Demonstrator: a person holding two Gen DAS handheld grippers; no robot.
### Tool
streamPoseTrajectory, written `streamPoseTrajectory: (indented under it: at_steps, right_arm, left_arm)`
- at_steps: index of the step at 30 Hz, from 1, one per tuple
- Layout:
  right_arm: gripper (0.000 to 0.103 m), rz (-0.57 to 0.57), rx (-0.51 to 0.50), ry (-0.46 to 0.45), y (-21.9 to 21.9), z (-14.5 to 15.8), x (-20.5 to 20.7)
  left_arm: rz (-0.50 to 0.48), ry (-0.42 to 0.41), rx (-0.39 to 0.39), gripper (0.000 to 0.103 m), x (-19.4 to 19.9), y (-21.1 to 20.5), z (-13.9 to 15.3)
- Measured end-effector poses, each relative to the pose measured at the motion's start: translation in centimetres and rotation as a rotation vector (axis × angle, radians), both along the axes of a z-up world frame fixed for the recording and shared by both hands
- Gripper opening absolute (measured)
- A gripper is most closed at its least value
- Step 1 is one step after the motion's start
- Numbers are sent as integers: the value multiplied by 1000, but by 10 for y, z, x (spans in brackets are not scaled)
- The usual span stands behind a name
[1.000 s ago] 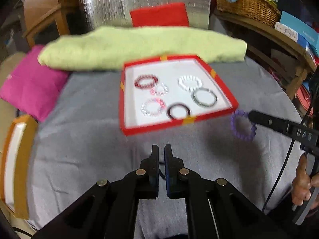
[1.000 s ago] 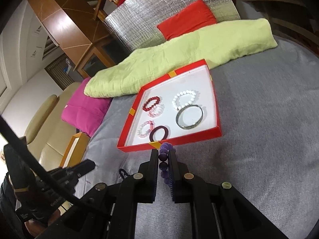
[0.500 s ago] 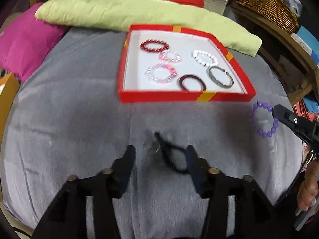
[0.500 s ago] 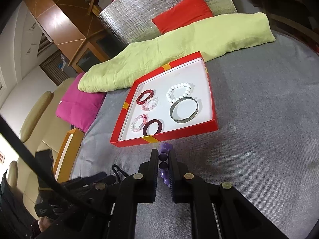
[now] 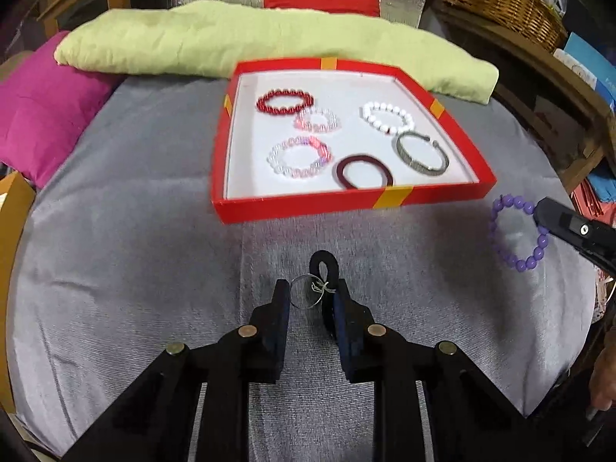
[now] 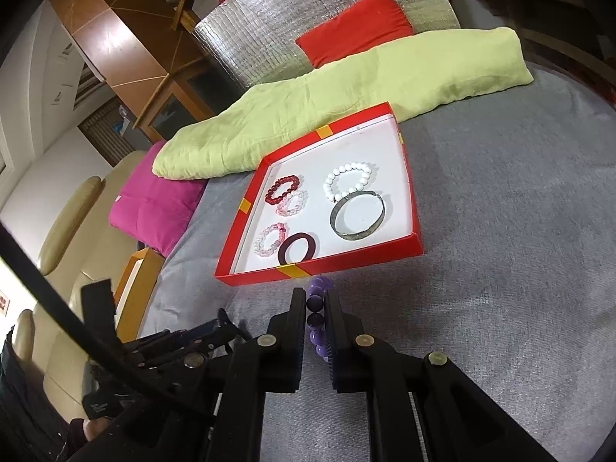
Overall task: Organize jewelry
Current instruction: 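Carry both items over the red box and open both tools inside it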
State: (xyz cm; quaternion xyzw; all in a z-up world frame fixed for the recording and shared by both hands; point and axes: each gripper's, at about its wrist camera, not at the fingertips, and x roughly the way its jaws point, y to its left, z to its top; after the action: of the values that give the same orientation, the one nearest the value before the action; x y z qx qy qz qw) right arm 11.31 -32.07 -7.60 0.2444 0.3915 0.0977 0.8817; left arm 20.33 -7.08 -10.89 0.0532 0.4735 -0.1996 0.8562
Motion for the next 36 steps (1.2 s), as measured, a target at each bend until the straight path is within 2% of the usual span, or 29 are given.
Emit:
streamPoseTrajectory:
  at_steps: [6,15,22,27,31,36]
  right_arm:
    - [11,-2,15,-30,-1,5,-2]
    - [11,-6,38,-79,4,14,18]
    - [11,-23,118,-95,-3,19,51]
    - [11,-52,156,-108,-9,21,85]
    - [11,-90,175,-107,-20,16,118]
    - [11,-132,194,-74,-38,3,162]
  left_arm:
    - [-1,-57,-18,23,-1,0,26]
    - [-36,-110,10,23,12,-6,49]
    - [-74,-140,15,23,46,-13,63]
    - [-103,-154,75,24,78,-32,65]
    - [-113,-144,93,24,108,-49,62]
    - [-127,-94,74,24,156,-76,51]
